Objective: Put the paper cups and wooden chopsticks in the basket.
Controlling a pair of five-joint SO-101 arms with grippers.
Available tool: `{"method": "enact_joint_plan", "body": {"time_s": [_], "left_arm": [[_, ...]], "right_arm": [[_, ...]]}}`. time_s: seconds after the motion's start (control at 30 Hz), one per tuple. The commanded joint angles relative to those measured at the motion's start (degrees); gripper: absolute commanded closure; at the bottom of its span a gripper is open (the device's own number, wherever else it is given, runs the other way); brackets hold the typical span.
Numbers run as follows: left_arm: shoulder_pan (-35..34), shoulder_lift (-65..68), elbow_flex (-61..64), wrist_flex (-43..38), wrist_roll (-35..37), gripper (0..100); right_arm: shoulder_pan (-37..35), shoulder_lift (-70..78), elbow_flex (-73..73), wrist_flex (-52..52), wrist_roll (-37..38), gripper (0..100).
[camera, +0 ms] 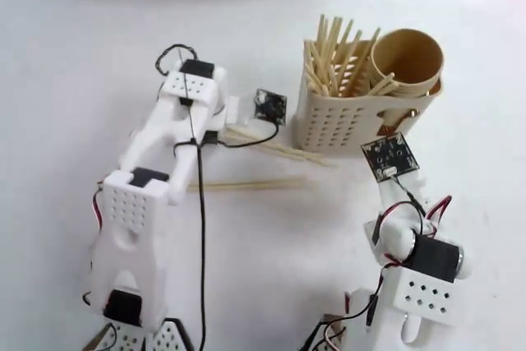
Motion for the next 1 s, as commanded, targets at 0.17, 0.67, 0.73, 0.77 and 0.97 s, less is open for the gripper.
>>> {"method": "enact_joint_plan", "body": {"time_s": [0.17,0.67,0.73,0.77,0.97], "left_arm": [[-4.1,-11.1,0.1,16.9,-8.7,98],[-26.6,-15.3,14.0,5.7,27.6,98],[-29.4,-15.3,16.7,-1.0,36.6,98],[-30.3,-15.3,17.8,-3.3,38.0,98],[-29.4,-16.0,21.7,-5.9,36.6,97]], "right_arm": [[0.6,-0.6,0.4,-0.7,0.0,89.1],[0.6,-0.6,2.3,-1.0,-0.1,89.0],[0.4,-0.6,2.3,-1.0,-0.1,89.0],[0.4,-0.6,2.3,-1.0,-0.1,89.0],[0.5,-0.6,2.4,-1.0,-0.1,89.0]]}}
